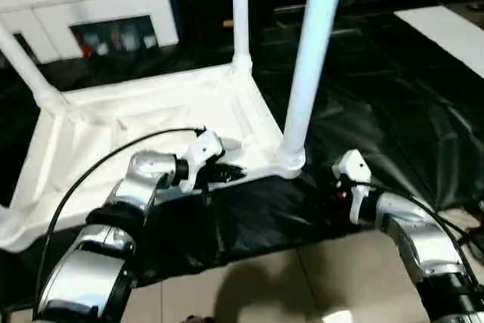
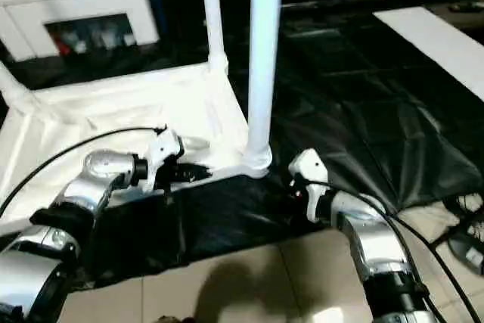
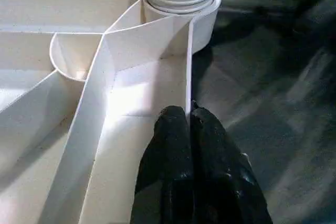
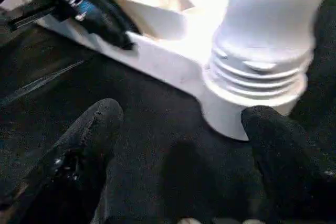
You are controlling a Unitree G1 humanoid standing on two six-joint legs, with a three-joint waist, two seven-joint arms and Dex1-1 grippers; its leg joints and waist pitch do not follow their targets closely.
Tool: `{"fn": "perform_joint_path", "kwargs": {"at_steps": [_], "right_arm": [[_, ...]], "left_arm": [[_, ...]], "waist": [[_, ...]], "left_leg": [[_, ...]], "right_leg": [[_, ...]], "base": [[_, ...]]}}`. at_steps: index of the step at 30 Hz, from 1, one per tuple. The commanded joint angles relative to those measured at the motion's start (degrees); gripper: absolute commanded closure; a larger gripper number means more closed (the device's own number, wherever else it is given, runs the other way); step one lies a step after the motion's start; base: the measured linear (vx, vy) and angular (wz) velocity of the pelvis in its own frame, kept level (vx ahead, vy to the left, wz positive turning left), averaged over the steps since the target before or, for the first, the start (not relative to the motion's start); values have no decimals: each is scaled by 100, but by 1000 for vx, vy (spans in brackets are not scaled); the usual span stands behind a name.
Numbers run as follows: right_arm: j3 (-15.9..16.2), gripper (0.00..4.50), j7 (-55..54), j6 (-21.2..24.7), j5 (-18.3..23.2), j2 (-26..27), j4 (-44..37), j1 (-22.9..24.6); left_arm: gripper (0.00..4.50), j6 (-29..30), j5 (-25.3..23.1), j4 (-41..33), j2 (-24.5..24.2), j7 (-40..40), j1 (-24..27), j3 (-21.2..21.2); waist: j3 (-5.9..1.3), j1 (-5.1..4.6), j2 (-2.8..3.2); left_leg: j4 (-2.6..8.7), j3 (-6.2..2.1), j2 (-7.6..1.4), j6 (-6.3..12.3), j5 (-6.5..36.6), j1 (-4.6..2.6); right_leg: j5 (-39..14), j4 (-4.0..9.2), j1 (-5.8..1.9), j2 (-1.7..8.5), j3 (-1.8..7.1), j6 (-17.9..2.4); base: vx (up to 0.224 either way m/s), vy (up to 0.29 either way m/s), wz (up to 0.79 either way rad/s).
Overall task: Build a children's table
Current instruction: Rotate leg to tighten
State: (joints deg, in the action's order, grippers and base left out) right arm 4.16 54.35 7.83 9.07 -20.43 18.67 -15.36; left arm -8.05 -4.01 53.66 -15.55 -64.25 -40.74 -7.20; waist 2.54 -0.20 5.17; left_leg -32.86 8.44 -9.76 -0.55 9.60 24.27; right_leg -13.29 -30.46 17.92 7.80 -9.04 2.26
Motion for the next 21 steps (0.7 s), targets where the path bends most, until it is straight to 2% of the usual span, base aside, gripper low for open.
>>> {"fn": "perform_joint_path", "kwargs": {"at_steps": [1,2,3,4,5,6,7,8,9,10,11,12,13,14,15,16,17,18,19,20,21], "right_arm": [[169,47,94,-127,-26,64,-166,-69],[203,47,113,-217,-69,34,-140,-71],[203,47,113,-217,-69,34,-140,-71],[211,47,121,-239,-78,25,-134,-69],[216,47,126,-253,-84,20,-130,-68],[233,47,143,-277,-93,-7,-140,-58],[248,47,163,-295,-99,-33,-160,-41],[248,47,164,-295,-99,-34,-161,-41],[260,47,206,-291,-82,-59,-186,-24],[243,47,247,-306,-35,-69,-219,1],[208,47,303,-219,56,-84,-273,33],[173,47,316,-128,132,-96,-297,44],[173,47,316,-128,132,-96,-297,44],[122,47,337,1,224,-122,-330,61],[105,47,344,48,255,-133,-341,65],[98,47,378,56,273,-178,-376,99],[94,47,426,59,289,-223,-413,139],[98,47,476,30,297,-272,-447,181],[100,47,491,20,301,-288,-457,194],[108,47,523,-14,297,-328,-475,220],[113,47,529,-26,292,-352,-481,230]], "left_arm": [[450,1,190,-35,-77,91,65,155],[450,-4,190,-40,-84,93,80,152],[450,-4,190,-40,-84,93,80,152],[450,-6,190,-40,-86,93,84,151],[450,-7,190,-41,-88,93,87,150],[450,8,202,-69,-94,92,108,139],[450,20,213,-99,-96,90,130,130],[450,20,213,-100,-97,90,130,130],[450,40,214,-138,-96,94,153,124],[450,55,251,-180,-85,50,184,135],[450,74,283,-237,-74,8,225,143],[450,82,298,-276,-68,-12,255,143],[450,82,298,-276,-68,-12,255,143],[450,69,344,-332,-60,-117,306,139],[450,63,359,-351,-58,-156,325,136],[450,41,403,-367,-51,-221,348,150],[450,43,389,-360,-61,-264,357,125],[450,54,384,-353,-81,-346,365,87],[450,58,382,-352,-88,-374,368,73],[450,63,375,-345,-108,-427,368,37],[450,54,379,-352,-120,-438,369,17]], "waist": [[-333,94,-22],[-328,-13,-16],[-328,-35,-1],[-357,-125,30],[-379,-180,68],[-411,-383,127],[-426,-496,128],[-424,-600,-21],[-396,-617,-72],[-371,-456,-412],[-176,-101,-674],[-244,-19,-528],[-313,51,-549],[-394,167,-433],[-418,173,-372],[-492,172,-117],[-618,-32,127],[-554,-229,97],[-520,-259,-29],[-406,-52,-205],[-385,29,-283]], "left_leg": [[348,-87,-24,1319,1509,92],[342,-210,53,1659,1086,7],[342,-270,60,1811,945,-78],[331,-491,72,2301,506,-290],[327,-638,41,2640,275,-478],[286,-1128,-112,3493,-409,-956],[280,-1430,-252,3843,-873,-1188],[326,-1974,-428,4210,-1966,-1320],[377,-2091,-323,3991,-2053,-1215],[54,-1677,445,2361,-954,-405],[-612,-727,845,1508,561,161],[-758,-610,792,1225,501,156],[-652,-427,728,668,-246,224],[-407,-294,717,352,-795,129],[-255,-290,633,449,-935,70],[-164,-373,214,936,-1312,-18],[-317,-1085,-902,2270,-2724,-773],[-308,-1388,-1265,2802,-4023,-1032],[-359,-1432,-1019,2724,-5434,-998],[-288,-881,-90,1977,-4075,-365],[-364,-708,162,1711,-2780,-222]], "right_leg": [[-2249,465,-558,234,-1,-814],[-1607,419,-646,27,-146,-899],[-1400,383,-636,-30,-162,-938],[-935,242,-585,-203,-152,-1023],[-780,113,-492,-312,-135,-1052],[-922,-307,-100,-497,-45,-829],[-1186,-562,180,-499,86,-569],[-1278,-940,620,-243,683,-33],[-1170,-916,600,-135,924,129],[-343,-243,-127,260,1589,638],[400,266,-595,160,1771,1420],[1103,84,-631,247,1727,1630],[3426,-235,-586,-5,1319,1944],[5871,-512,-589,-231,1112,1855],[6486,-601,-544,-304,1009,1728],[6873,-830,-485,-278,883,1327],[4546,-1315,335,5,866,949],[2459,-1193,727,314,1112,589],[1266,-944,834,438,1377,217],[1697,-400,374,213,1276,215],[1765,-307,273,149,1232,67]], "base": [[93,-3,51],[149,0,57],[149,0,57],[187,-19,63],[176,-36,54],[176,-36,54],[150,-104,46],[54,-203,41],[54,-203,41],[-62,-207,44],[8,-129,40],[8,-129,40],[120,-108,2],[70,-86,-12],[70,-86,-12],[0,0,0],[0,0,0],[0,0,0],[-84,60,-6],[-164,176,-1],[-164,176,-1]]}}
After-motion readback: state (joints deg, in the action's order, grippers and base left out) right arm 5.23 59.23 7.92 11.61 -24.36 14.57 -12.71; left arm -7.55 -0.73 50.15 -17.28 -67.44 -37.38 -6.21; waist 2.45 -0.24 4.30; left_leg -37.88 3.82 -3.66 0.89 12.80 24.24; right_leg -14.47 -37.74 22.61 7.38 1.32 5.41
